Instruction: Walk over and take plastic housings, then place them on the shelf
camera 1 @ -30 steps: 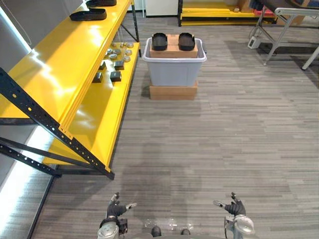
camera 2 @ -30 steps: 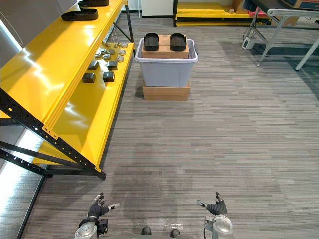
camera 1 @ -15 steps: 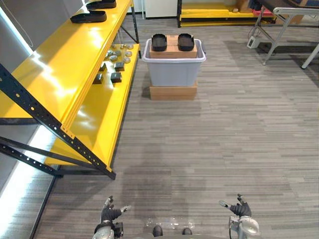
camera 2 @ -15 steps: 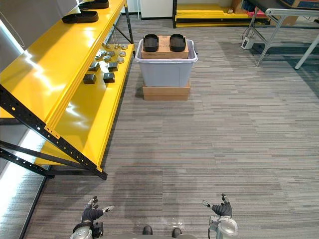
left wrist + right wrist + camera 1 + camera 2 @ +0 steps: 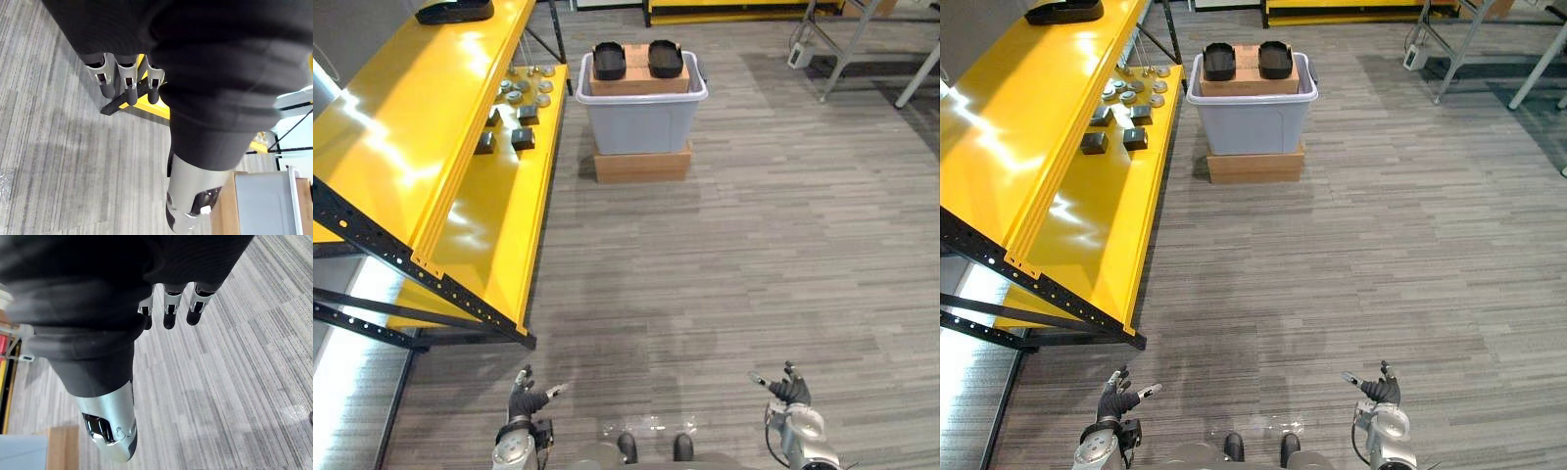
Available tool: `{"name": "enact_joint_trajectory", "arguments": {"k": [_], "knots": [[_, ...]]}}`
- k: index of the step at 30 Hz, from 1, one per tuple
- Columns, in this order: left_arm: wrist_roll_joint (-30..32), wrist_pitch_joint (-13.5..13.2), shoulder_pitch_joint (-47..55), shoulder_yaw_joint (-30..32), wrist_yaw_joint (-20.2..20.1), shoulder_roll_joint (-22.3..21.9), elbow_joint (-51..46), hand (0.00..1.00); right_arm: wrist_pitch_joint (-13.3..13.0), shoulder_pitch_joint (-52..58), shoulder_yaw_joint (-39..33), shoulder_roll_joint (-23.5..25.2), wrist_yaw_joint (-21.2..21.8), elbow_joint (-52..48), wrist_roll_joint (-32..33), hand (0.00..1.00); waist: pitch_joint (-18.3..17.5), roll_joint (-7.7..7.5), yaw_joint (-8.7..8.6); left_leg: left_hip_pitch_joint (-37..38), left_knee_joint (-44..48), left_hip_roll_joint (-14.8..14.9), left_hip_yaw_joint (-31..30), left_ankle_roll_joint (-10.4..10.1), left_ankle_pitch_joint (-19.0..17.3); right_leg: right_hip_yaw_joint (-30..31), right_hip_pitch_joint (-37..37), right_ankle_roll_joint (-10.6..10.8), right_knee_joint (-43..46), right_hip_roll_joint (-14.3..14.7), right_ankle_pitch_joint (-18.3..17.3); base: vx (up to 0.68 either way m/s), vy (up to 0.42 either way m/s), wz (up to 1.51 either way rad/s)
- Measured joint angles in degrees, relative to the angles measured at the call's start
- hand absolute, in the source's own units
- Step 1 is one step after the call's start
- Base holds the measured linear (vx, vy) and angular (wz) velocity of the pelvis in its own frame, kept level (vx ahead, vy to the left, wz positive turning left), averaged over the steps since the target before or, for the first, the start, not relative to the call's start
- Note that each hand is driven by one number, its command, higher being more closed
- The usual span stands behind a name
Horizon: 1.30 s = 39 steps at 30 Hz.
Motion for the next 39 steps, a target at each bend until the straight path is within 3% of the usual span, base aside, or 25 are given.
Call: {"name": "enact_joint_trajectory", "arguments": {"k": [2, 4, 6, 8, 9, 10, 11, 12, 13, 14, 15, 16, 17, 19, 21, 24, 25, 26, 27, 28, 29, 32, 33, 36, 39], "knots": [[-0.06, 0.06, -0.56, -0.09, 0.14, 0.59, -0.01, 0.0, 0.3, -0.66, 0.06, -0.37, -0.02, 0.0, 0.7, 0.0, 1.25, -0.19, -0.02, 3.48, -0.86, 0.69, -0.71, -0.15, -0.81, -3.92, -2.81, 0.18, -0.43, -1.26, -0.99, 0.32, 0.029, 0.13], [-0.07, 0.02, -1.93, -0.11, 0.61, 0.67, -0.02, 0.0, 0.3, -1.83, 0.63, -1.21, -0.05, 0.01, 1.16, 0.0, 2.13, 0.71, -0.16, 5.27, -2.44, 2.86, -1.51, -0.98, -1.24, -6.2, -6.26, 0.15, -4.58, -0.1, -0.41, 0.37, -0.027, 0.19], [-0.09, -0.02, -3.22, -0.29, 1.31, 0.69, 0.01, 0.0, 0.25, -3.36, 1.06, -1.8, -0.15, 0.0, 1.71, 0.0, 3.22, 1.13, -0.32, 7.91, -5.02, 4.86, -2.26, -2.36, -1.53, -6.83, -9.6, -0.41, -11.88, 1.35, 4.59, 0.4, -0.071, 0.17], [-0.07, -0.07, -3.96, -0.66, 1.83, 0.79, 0.04, 0.0, 0.23, -3.77, 1.04, -1.95, -1.13, -0.01, 2.15, 0.0, 3.84, -0.25, -0.75, 11.3, -7.99, 5.19, -3.47, -4.2, -1.72, -6.6, -11.6, -1.46, -20.3, 0.88, 11.56, 0.45, -0.15, 0.45], [-0.07, -0.1, -4.06, -0.66, 2.34, 1.09, 0.1, 0.0, 0.26, -3.52, 1.03, -1.97, -1.48, 0.0, 2.15, 0.0, 3.92, -1.19, -1.55, 13.42, -8.83, 5.38, -4.94, -5.96, -2.66, -6.62, -12.19, -2.52, -22.08, 0.26, 17.52, 0.56, -0.237, 0.61], [-0.05, -0.1, -3.99, -0.59, 2.37, 0.42, 0.72, 0.0, 0.25, -3.39, 1.0, -2.19, -1.62, 0.0, 2.15, 0.0, 3.51, -0.56, -2.08, 14.41, -8.2, 7.29, -6.55, -7.24, -3.4, -7.0, -12.75, -6.96, -18.57, 0.85, 21.86, 0.68, -0.309, 0.43], [-0.03, -0.09, -3.89, -0.6, 2.34, 0.07, 0.75, 0.0, 0.25, -3.63, 1.01, -2.14, -1.67, -0.08, 2.15, 0.0, 3.23, 0.24, -2.07, 13.6, -6.82, 8.58, -7.14, -7.96, -3.16, -7.95, -13.74, -7.83, -16.04, 1.47, 20.19, 0.7, -0.352, 0.21], [-0.04, -0.09, -4.3, -0.62, 2.33, -0.32, 0.99, 0.0, 0.21, -4.62, 1.02, -1.91, -1.66, -0.35, 2.12, 0.0, 3.25, 0.26, -2.37, 11.23, -1.32, 9.45, -7.64, -11.67, -0.94, -8.88, -14.64, -9.48, -11.42, 1.71, 15.47, 0.6, -0.313, 0.08], [-0.05, -0.09, -4.29, -0.57, 2.33, -0.57, 1.13, 0.0, 0.2, -4.79, 1.03, -1.88, -1.66, -0.42, 2.12, 0.0, 3.26, 0.28, -2.42, 10.06, 2.35, 9.68, -7.82, -12.22, 0.49, -9.15, -14.1, -9.89, -10.34, 1.99, 13.79, 0.62, -0.335, 0.12], [-0.05, -0.08, -4.11, -0.5, 2.32, -1.02, 1.75, 0.0, 0.18, -4.7, 1.27, -1.82, -1.66, -0.69, 2.15, 0.0, 3.4, 0.56, -2.48, 7.25, 12.16, 10.39, -8.44, -12.18, 5.21, -9.53, -10.92, -10.59, -10.46, 2.98, 11.39, 0.61, -0.31, 0.12], [-0.05, -0.11, -3.55, -0.51, 2.22, -1.34, 1.78, 0.0, 0.05, -4.41, 2.86, -1.9, -1.86, -0.89, 2.15, 0.0, 3.85, 0.89, -2.6, 2.65, 24.82, 12.24, -8.3, -11.84, 10.93, -9.65, -5.37, -10.83, -13.63, 4.7, 9.76, 0.6, -0.298, 0.08], [-0.06, -0.14, -3.46, -0.45, 2.2, -1.35, 1.79, 0.0, -0.07, -4.25, 3.41, -1.78, -2.08, -0.98, 2.15, 0.0, 4.09, 0.9, -2.38, 0.33, 31.33, 13.45, -7.16, -11.18, 10.48, -9.62, -2.75, -11.18, -15.4, 5.77, 9.49, 0.54, -0.25, 0.01], [-0.29, -0.14, -3.48, -0.04, 2.18, -1.3, 1.84, 0.0, -0.49, -3.96, 4.06, -1.23, -2.18, -0.98, 2.34, 0.0, 4.42, 0.75, -1.56, -4.32, 41.18, 15.45, -5.04, -7.97, 8.49, -9.24, 2.26, -11.79, -19.02, 7.48, 9.1, 0.4, -0.169, -0.14], [-0.51, -0.1, -3.44, -0.03, 2.15, -1.32, 1.82, 0.0, -0.69, -3.56, 4.65, -0.86, -2.21, -0.91, 2.61, 0.0, 4.68, 0.08, 0.18, -10.58, 46.17, 15.21, -2.89, -5.34, 6.48, -7.83, 8.52, -12.03, -23.85, 8.56, 8.93, 0.48, -0.172, -0.23], [-0.64, -0.1, -3.33, 0.0, 2.17, -1.28, 1.7, 0.0, -0.8, -3.83, 4.62, -0.78, -2.21, -0.91, 3.2, 0.0, 5.07, -0.35, 0.54, -16.5, 41.86, 12.35, -1.14, -5.44, 4.87, -7.11, 13.9, -11.94, -28.5, 8.64, 8.9, 0.49, -0.102, -0.08], [-0.93, -0.05, -3.49, -0.02, 2.12, -1.53, 1.56, 0.0, -0.94, -3.72, 4.08, -0.8, -2.2, 0.41, 4.03, 0.0, 5.39, -0.91, 1.89, -21.14, 17.03, 5.55, 0.39, -6.22, 5.56, -6.09, 20.04, -10.26, -33.88, 7.53, 7.89, 0.48, 0.002, -0.11], [-0.91, -0.03, -3.34, -0.06, 2.1, -1.97, 1.56, 0.0, -0.95, -3.62, 2.26, -0.5, -2.27, 0.55, 4.32, 0.0, 5.4, -0.86, 2.97, -21.04, 2.36, 3.34, 0.54, -7.92, 9.49, -5.55, 21.82, -9.21, -35.1, 7.44, 6.91, 0.49, 0.074, -0.31], [-0.92, 0.0, -3.33, -0.02, 2.1, -2.21, 1.73, 0.0, -0.94, -3.79, 1.01, -0.26, -2.29, 0.97, 4.34, 0.0, 5.17, -0.11, 3.83, -20.97, -5.54, 2.52, 0.45, -6.89, 15.24, -4.7, 23.46, -7.95, -35.89, 7.54, 5.59, 0.51, 0.094, -0.39], [-0.91, 0.15, -3.28, 0.04, 2.11, -2.17, 1.86, 0.0, -0.95, -3.69, 0.9, -0.05, -2.36, 1.16, 4.33, 0.0, 5.06, -0.48, 4.38, -20.64, -5.87, 1.86, 0.44, -5.89, 18.15, -4.05, 24.32, -7.1, -36.13, 7.23, 4.97, 0.56, 0.115, -0.42], [-0.92, 0.2, -2.92, 0.13, 2.13, -2.23, 1.84, 0.0, -0.92, -3.38, 0.94, 0.33, -2.32, 1.38, 4.33, 0.0, 4.64, -1.75, 4.85, -19.63, -6.34, 0.45, 0.52, -0.85, 22.78, -3.43, 25.5, -5.18, -36.09, 5.87, 3.67, 0.61, 0.114, -0.03], [-0.91, 0.21, -3.58, 0.14, 2.12, -2.45, 1.84, 0.0, -0.95, -3.13, 0.85, 0.78, -2.28, 1.25, 4.3, 0.0, 4.31, -3.07, 4.3, -20.0, -4.3, -1.07, 0.82, 1.52, 21.52, -3.41, 24.95, -3.8, -33.69, 4.0, 2.83, 0.62, 0.114, 0.07], [-0.93, 0.24, -4.07, -0.18, 2.11, -3.36, 1.92, 0.0, -0.97, -2.54, -0.62, 2.16, -2.15, 1.16, 4.3, 0.0, 4.23, -3.21, 4.26, -18.16, 1.63, -1.13, 1.18, 2.38, 14.14, -1.98, 20.03, -0.99, -15.31, 1.83, 1.23, 0.54, 0.144, 0.01], [-0.94, 0.27, -3.83, -0.42, 2.12, -3.19, 2.04, 0.0, -0.95, -1.44, -0.75, 3.06, -2.09, 0.95, 4.29, 0.0, 4.21, -3.84, 3.83, -14.74, 2.79, -2.02, 0.95, 2.92, 11.38, -1.85, 15.85, 2.77, 0.08, -0.29, 2.61, 0.57, 0.143, 0.09], [-0.94, 0.33, -3.72, -0.57, 2.17, -2.97, 1.97, 0.0, -0.89, 0.54, 0.12, 4.74, -1.92, -0.31, 4.27, 0.0, 4.18, -3.95, 2.58, -5.15, 2.23, -2.99, -0.16, 3.73, 6.17, -2.46, 5.52, 1.04, 25.48, -4.67, 1.58, 0.63, 0.13, 0.13], [-0.94, 0.36, -3.64, -0.52, 2.15, -2.36, 1.94, 0.0, -0.95, 1.88, 0.15, 6.12, -1.71, -1.83, 4.26, 0.0, 3.71, -3.85, 1.29, 3.53, -3.17, -2.12, -2.94, 3.05, 4.28, -7.26, -3.28, -1.99, 21.96, -5.76, -0.34, 0.44, 0.035, 0.29]]}}
